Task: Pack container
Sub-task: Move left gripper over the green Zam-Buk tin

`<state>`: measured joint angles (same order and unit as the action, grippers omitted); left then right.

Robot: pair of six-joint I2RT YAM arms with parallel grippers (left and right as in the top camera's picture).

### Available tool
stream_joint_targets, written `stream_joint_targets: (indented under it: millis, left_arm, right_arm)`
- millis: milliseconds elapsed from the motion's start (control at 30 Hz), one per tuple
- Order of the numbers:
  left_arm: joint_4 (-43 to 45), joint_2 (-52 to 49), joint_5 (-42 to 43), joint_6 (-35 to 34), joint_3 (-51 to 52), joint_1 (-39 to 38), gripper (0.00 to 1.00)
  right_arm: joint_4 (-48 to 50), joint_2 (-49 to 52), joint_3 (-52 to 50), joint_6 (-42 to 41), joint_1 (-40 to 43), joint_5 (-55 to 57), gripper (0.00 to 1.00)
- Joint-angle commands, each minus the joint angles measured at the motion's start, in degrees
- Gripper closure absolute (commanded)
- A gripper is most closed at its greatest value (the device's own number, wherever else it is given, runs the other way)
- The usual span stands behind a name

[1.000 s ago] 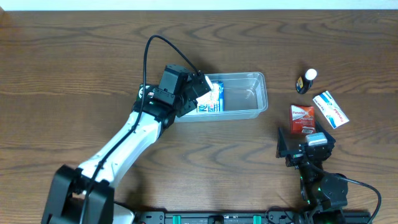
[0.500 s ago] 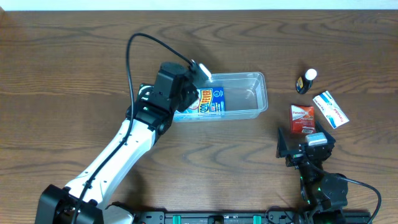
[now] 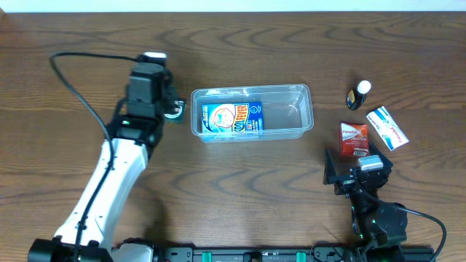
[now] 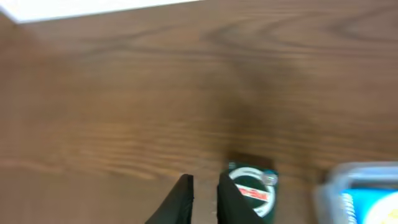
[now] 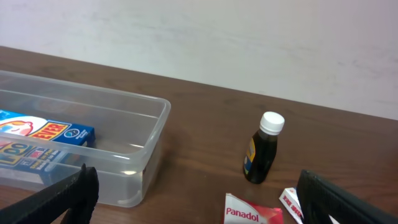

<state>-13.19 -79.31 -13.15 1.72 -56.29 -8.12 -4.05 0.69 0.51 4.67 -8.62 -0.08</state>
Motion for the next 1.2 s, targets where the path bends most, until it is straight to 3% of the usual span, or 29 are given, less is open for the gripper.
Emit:
stream_joint_targets:
  millis: [0,33,100,267,333,633,1167]
  left_arm:
    - [-0.22,-0.94,3.56,-3.13,-1.03,3.26,0.79]
    - [-0.20,-1.25,4.33,-3.13,-1.03,4.20,0.76]
    - [-0.07,-1.97,5.38,-3.15,-1.03,5.68,0.37]
    - [0.17,-4.59,6.54,-3.10,-1.01,7.56,0.19]
    - [0.42,-6.01,6.54,-3.08,-1.01,7.63,0.03]
    - [0.20,-11.41,6.54,-3.08,-0.94,7.63,0.02]
    - [0.11,-11.52,6.51,-3.08,-0.94,7.63,0.02]
  right_arm:
    - [-0.09,-0.31,-0.20,0.57,0.46,-0.17,0.01]
    - [-0.09,-0.31,-0.20,0.55,0.46,-0.17,0.01]
    - [-0.11,-0.31,-0.20,0.57,0.46,-0.17,0.01]
    - [-0.11,-0.31,-0.20,0.57,0.46,-0.17,0.01]
    - [-0.09,-0.31,-0.20,0.57,0.46,-0.15,0.01]
    - [-0.09,-0.31,-0.20,0.55,0.46,-0.17,0.01]
    - [-0.11,-0.31,-0.20,0.57,0.46,-0.17,0.01]
